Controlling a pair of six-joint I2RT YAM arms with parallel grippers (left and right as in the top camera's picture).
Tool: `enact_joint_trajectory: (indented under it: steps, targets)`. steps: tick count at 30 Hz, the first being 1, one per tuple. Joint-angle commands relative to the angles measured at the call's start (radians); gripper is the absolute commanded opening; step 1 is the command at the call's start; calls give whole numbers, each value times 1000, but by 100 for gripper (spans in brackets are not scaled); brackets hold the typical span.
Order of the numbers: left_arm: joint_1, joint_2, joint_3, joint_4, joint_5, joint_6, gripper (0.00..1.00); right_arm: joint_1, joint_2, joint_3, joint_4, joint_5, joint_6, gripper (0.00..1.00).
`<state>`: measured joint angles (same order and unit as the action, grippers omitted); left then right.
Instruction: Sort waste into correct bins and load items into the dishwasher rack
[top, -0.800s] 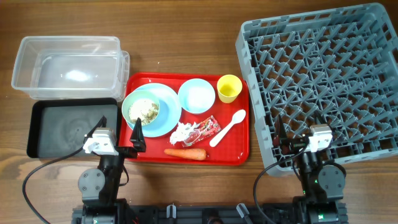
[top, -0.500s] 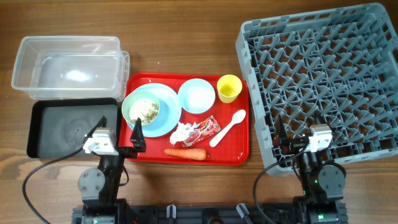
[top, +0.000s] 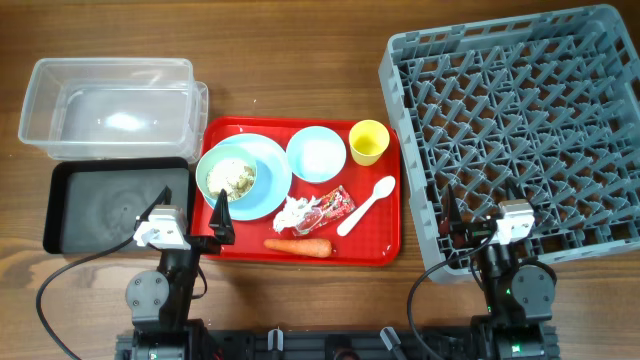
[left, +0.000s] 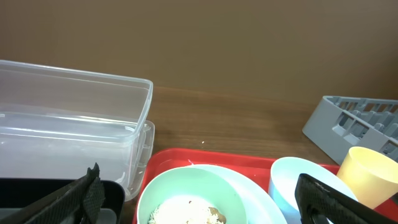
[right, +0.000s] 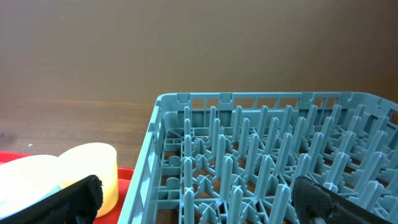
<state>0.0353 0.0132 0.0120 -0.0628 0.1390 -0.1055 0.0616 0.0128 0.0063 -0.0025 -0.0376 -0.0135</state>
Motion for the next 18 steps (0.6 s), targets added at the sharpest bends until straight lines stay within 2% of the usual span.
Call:
enact_joint_trajectory:
  steps: [1,4,7,10,12,15,18]
  targets:
    - [6,-7,-6,-1,2,19,100,-4,-8,-1,5,-16,-8,100]
    - [6,-7,-6,23,10,19,100,-4,-8,-1,12,-16,27,100]
    - [6,-3,5,43,5,-37,100,-4,-8,18,1,-16,70,100]
    - [6,66,108,-57,5,-37,100,-4,33,137,-100,-15,69,100]
    - [6,183,211,-135,10,-37,100,-4,116,263,-221,-15,70,100]
    - [6,435,423,-262,100,-37,100,-4,273,454,-390,-15,70,100]
    - [-34,699,669,-460,111,-37,100,-4,440,608,-549,-16,70,100]
